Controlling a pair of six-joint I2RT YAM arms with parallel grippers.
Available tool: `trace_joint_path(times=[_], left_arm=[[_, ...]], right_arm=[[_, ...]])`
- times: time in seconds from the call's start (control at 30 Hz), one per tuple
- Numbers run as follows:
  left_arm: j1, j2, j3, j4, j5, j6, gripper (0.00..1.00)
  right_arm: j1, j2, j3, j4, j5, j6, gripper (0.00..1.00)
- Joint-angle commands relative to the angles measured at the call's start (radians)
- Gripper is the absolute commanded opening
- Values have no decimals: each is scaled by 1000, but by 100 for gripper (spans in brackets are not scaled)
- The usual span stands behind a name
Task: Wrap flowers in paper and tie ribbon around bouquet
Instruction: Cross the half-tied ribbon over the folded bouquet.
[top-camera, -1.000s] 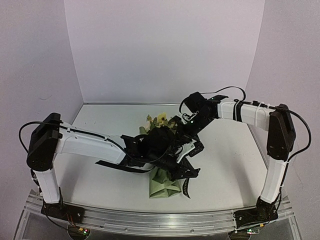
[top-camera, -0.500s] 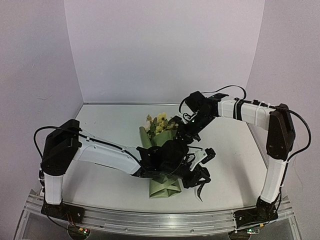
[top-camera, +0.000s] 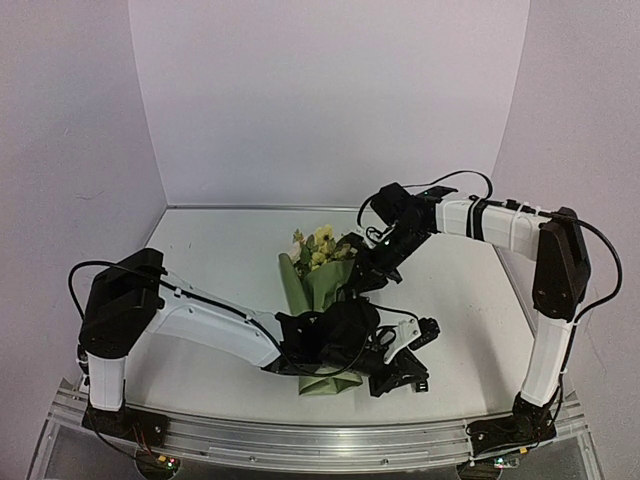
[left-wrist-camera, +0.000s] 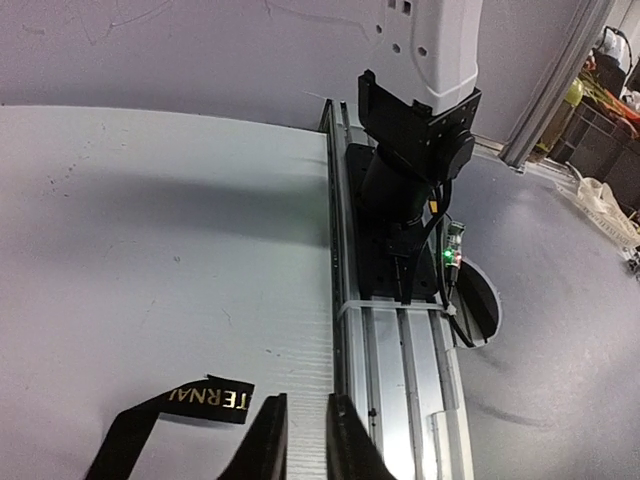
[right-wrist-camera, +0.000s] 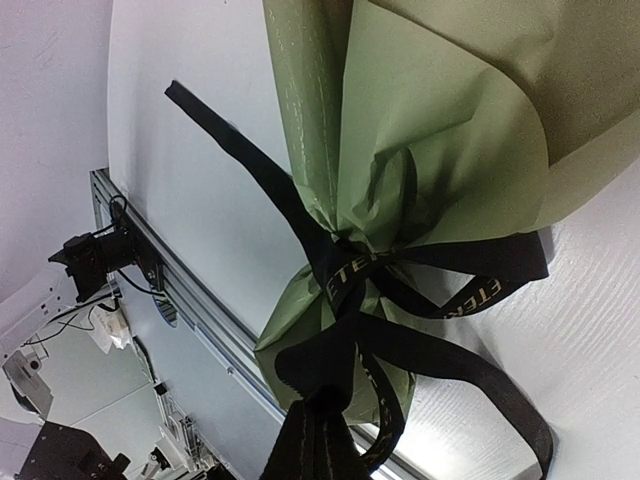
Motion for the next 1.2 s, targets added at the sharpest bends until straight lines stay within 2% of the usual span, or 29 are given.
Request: trace_joint_path(times=[0.0, 0.07, 0.13, 0.27, 0.4, 0.53, 0.67, 0.8, 0.93, 1.17], left_arm=[[-11, -63, -48, 121, -93, -10, 25], [-2, -148, -117, 165, -176, -30, 40], [24, -233, -181, 165, -215, -58, 48], [94, -406, -300, 134, -257, -81, 49], [194, -543, -427, 103, -236, -87, 47], [266, -622, -502, 59, -182, 10, 47], [352, -649, -545, 57, -35, 66, 46], [394, -643, -570, 57, 91, 227, 46], [401, -613, -551, 21, 79, 331, 47], [402, -523, -466, -59, 73, 419, 47]], right_arm=[[-6, -2, 21, -11, -7, -14, 0], [-6, -21, 10, -11, 4, -23, 0], [-6, -41, -9, -11, 7, -34, 0], [-4, -79, -46, -11, -4, -48, 0], [14, -108, -68, -11, -5, -72, 0], [44, -123, -75, -11, 4, -93, 0], [65, -126, -63, -11, 6, -107, 0], [89, -124, -43, -11, 13, -113, 0], [95, -107, -5, -11, -11, -63, 0], [114, -97, 32, -11, -29, -52, 0]])
